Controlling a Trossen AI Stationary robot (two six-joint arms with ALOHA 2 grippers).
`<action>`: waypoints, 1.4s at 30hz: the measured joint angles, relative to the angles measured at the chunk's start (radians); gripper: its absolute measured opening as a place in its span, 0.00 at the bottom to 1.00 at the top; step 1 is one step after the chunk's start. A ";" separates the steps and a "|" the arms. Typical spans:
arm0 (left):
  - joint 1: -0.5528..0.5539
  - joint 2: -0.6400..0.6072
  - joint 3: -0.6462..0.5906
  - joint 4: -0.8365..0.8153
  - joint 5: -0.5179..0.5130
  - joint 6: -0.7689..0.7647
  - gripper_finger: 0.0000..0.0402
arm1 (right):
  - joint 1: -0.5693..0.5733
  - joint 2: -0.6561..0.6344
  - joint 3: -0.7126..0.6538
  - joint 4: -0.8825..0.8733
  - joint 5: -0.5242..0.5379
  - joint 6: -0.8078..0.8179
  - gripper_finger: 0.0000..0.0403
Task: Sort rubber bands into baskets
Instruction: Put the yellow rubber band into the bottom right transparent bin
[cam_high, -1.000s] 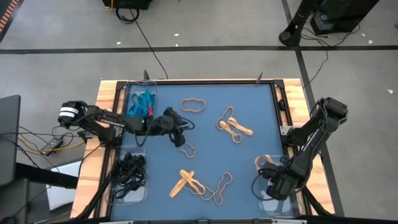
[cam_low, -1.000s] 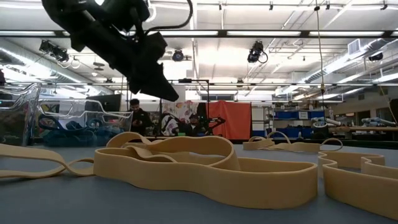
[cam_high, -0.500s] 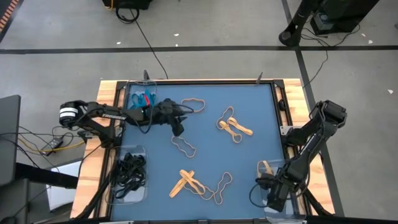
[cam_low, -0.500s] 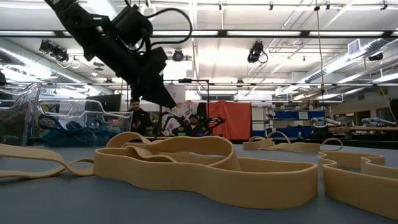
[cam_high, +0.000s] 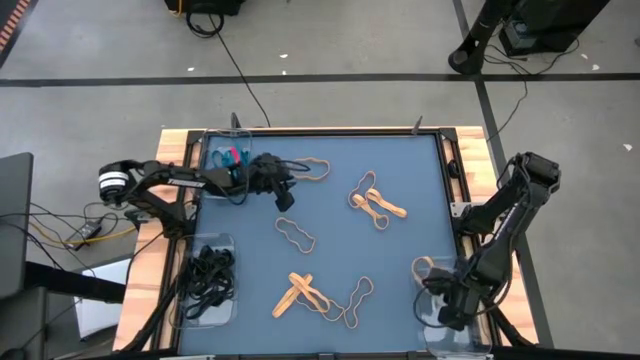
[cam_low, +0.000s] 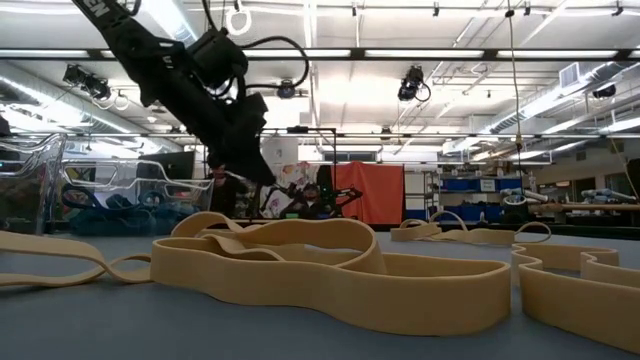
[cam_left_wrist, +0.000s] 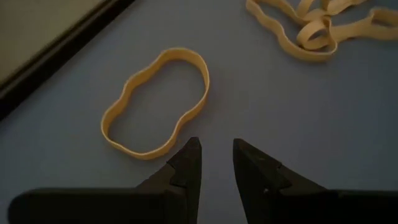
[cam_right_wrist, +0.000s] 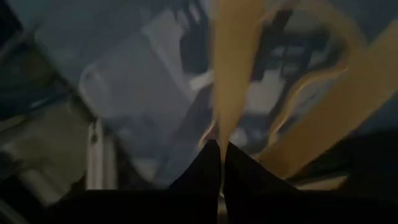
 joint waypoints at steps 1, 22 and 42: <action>0.002 0.012 0.000 0.009 0.001 0.001 0.24 | 0.001 -0.011 0.000 -0.020 0.044 -0.015 0.04; 0.029 0.167 0.004 0.123 0.034 0.025 0.24 | -0.006 -0.301 0.000 -0.012 0.736 -0.129 0.04; 0.073 0.167 0.004 0.124 0.053 0.101 0.24 | 0.169 -0.404 0.000 0.091 0.435 -0.125 0.04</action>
